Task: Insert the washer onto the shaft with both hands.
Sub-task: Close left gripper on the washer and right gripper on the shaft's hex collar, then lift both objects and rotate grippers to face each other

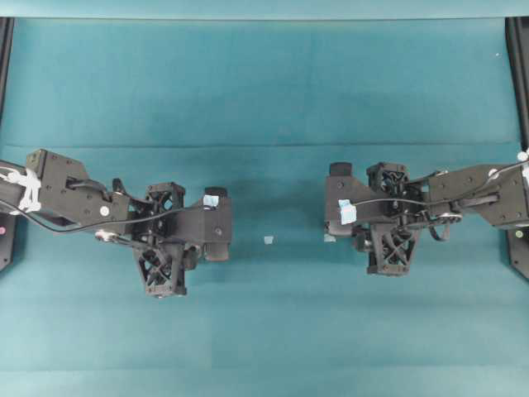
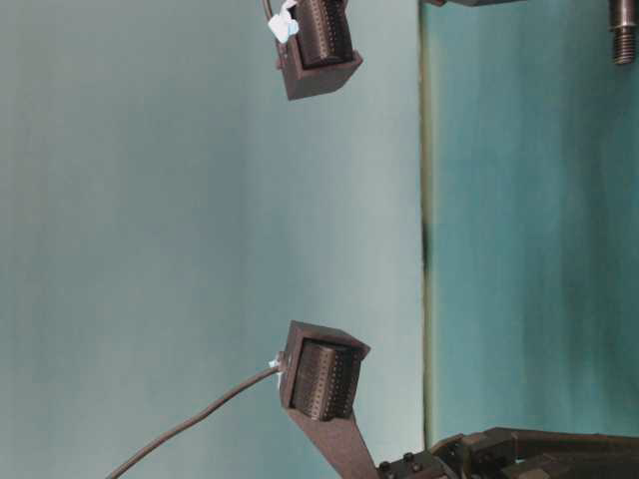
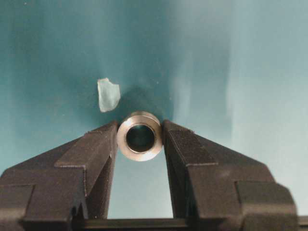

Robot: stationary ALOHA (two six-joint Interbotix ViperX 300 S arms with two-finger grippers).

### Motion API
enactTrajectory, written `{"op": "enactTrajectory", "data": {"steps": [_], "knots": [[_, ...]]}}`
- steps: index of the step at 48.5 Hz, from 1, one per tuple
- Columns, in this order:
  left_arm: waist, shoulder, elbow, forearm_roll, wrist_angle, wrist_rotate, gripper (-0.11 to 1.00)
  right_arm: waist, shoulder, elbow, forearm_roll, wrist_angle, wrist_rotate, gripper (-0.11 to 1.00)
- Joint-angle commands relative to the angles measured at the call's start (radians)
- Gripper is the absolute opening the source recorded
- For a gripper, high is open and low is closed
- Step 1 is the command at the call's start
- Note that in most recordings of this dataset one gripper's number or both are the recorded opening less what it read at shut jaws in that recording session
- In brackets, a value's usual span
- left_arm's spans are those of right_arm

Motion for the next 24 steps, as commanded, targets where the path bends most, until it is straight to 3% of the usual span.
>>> {"op": "enactTrajectory", "data": {"steps": [1,7,24], "knots": [[-0.005,-0.012,-0.008,0.0,-0.005,-0.002,0.36,-0.026,0.002,-0.009,-0.009,0.003,-0.011,0.06],[-0.005,-0.014,-0.006,0.0,-0.005,-0.003,0.36,-0.029,0.002,-0.011,-0.011,0.014,-0.023,0.0],[-0.005,-0.012,-0.006,0.0,-0.002,-0.003,0.36,-0.025,0.002,-0.011,-0.006,0.015,-0.041,0.0]]}}
